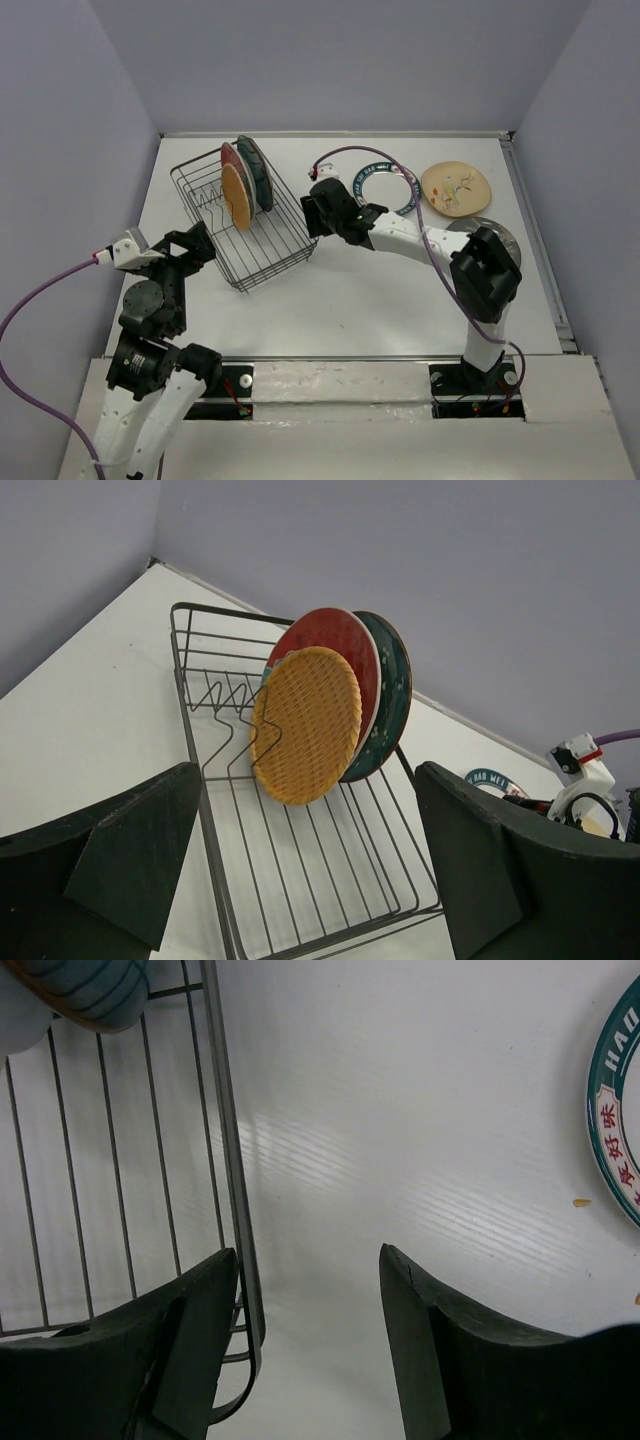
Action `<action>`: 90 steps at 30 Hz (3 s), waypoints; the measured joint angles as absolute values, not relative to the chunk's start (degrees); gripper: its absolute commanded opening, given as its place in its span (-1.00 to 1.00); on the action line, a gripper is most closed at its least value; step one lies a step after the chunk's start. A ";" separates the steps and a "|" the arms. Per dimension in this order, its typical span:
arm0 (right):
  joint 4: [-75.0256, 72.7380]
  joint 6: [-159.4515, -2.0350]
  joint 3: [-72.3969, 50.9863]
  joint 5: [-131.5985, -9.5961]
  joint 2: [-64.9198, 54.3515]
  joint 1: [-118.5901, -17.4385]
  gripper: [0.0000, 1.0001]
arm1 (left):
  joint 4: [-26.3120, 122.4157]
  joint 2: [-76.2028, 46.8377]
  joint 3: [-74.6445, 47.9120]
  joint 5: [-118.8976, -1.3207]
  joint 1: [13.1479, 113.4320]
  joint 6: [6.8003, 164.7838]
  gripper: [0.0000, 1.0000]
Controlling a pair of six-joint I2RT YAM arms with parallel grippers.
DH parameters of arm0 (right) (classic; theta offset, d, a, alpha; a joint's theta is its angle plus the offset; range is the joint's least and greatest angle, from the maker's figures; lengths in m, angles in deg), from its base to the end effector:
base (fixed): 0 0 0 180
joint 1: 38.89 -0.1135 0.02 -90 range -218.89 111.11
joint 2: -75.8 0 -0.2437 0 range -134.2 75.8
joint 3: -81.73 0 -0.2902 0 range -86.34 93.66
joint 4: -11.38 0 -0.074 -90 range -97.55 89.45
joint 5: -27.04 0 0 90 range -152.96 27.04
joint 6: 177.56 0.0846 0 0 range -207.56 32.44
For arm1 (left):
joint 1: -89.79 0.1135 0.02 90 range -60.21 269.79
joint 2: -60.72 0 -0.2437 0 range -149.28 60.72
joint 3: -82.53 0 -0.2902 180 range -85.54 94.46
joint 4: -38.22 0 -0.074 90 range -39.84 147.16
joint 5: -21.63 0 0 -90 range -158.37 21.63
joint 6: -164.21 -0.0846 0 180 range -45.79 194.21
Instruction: Load the plates into the dish rack
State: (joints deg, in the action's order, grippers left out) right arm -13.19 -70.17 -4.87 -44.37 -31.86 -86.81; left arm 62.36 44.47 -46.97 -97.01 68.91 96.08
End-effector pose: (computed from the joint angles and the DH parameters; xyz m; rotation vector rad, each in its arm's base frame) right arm 0.3520 0.3495 0.1776 -0.4154 2.1809 0.2668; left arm 0.1750 -0.0234 0.3710 -0.4262 1.3561 -0.2685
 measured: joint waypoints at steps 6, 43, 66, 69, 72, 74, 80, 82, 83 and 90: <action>-15.66 -71.35 -2.86 -48.24 -29.24 -86.46 0.10 | 62.30 44.52 -46.97 -96.40 69.04 96.08 0.98; -14.74 -70.02 33.91 -49.20 -56.19 -95.73 -0.70 | 61.95 47.88 -47.32 -95.53 68.84 96.08 0.98; -9.04 -71.24 30.10 -48.34 -54.02 -95.29 0.19 | 61.95 47.69 -47.32 -95.55 68.75 96.04 0.98; -9.21 -73.17 31.17 -50.31 -53.52 -95.97 0.26 | 61.95 47.45 -47.32 -95.68 68.77 96.06 0.98; -10.42 -75.02 34.32 -51.08 -54.31 -96.91 0.25 | 61.97 47.14 -47.32 -95.96 68.99 96.06 0.98; -10.53 -75.96 37.58 -51.16 -55.47 -97.65 0.00 | 61.97 47.12 -47.32 -96.21 69.28 96.06 0.98; -10.02 -77.65 41.82 -51.54 -58.02 -98.59 -0.86 | 61.99 47.14 -47.32 -97.47 70.04 96.08 0.98; -9.91 -77.49 42.26 -53.50 -58.66 -98.57 -0.86 | 61.99 47.18 -47.32 -98.08 70.04 96.08 0.98; -9.80 -77.32 42.74 -55.27 -59.38 -98.57 -0.87 | 61.99 47.34 -47.32 -98.54 70.04 96.08 0.98; -9.06 -74.83 47.85 -62.38 -65.69 -98.39 -0.86 | 62.25 49.30 -47.32 -101.84 70.11 96.39 0.98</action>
